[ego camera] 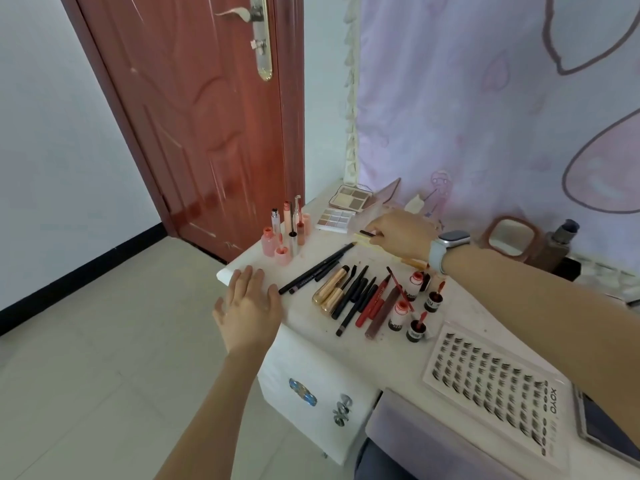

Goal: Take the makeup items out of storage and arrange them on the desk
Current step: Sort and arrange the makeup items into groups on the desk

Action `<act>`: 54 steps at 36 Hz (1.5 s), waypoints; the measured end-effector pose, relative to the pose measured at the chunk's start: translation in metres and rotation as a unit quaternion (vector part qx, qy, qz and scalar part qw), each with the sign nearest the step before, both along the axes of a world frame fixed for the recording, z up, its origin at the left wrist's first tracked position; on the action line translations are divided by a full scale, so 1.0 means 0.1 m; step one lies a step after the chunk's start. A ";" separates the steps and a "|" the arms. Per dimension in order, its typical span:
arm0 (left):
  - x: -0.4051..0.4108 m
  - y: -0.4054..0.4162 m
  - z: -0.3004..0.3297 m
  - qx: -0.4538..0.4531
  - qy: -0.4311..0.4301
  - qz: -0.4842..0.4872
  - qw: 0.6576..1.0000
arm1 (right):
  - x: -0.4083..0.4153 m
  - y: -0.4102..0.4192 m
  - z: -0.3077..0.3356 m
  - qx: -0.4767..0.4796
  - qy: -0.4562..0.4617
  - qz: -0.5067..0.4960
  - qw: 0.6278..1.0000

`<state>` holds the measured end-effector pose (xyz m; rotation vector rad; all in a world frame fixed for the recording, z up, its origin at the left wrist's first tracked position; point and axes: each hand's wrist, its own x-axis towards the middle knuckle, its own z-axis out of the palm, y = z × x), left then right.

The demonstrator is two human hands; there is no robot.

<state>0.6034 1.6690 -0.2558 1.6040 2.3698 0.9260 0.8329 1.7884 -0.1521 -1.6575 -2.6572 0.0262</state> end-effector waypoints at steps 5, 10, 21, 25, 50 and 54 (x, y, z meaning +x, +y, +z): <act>0.00 0.00 -0.02 0.002 -0.001 0.001 1.000 | 0.20 0.03 0.03 0.031 0.051 0.017 0.998; 0.00 0.00 -0.02 0.008 -0.005 -0.003 1.000 | 0.61 0.02 0.02 -0.037 0.053 -0.014 0.998; 0.03 0.01 -0.05 0.016 -0.010 0.002 1.000 | 1.08 -0.19 -0.19 -0.027 -0.018 -0.018 0.999; 0.02 0.02 -0.08 0.017 -0.008 0.001 1.000 | 1.07 -0.17 -0.27 -0.018 -0.051 -0.010 0.998; 0.02 0.05 -0.14 0.034 -0.013 0.008 0.999 | 1.10 -0.25 -0.33 0.043 0.093 -0.095 0.990; 0.05 0.03 -0.06 0.072 -0.050 0.002 0.996 | 1.23 -0.35 -0.24 0.054 0.127 -0.095 0.986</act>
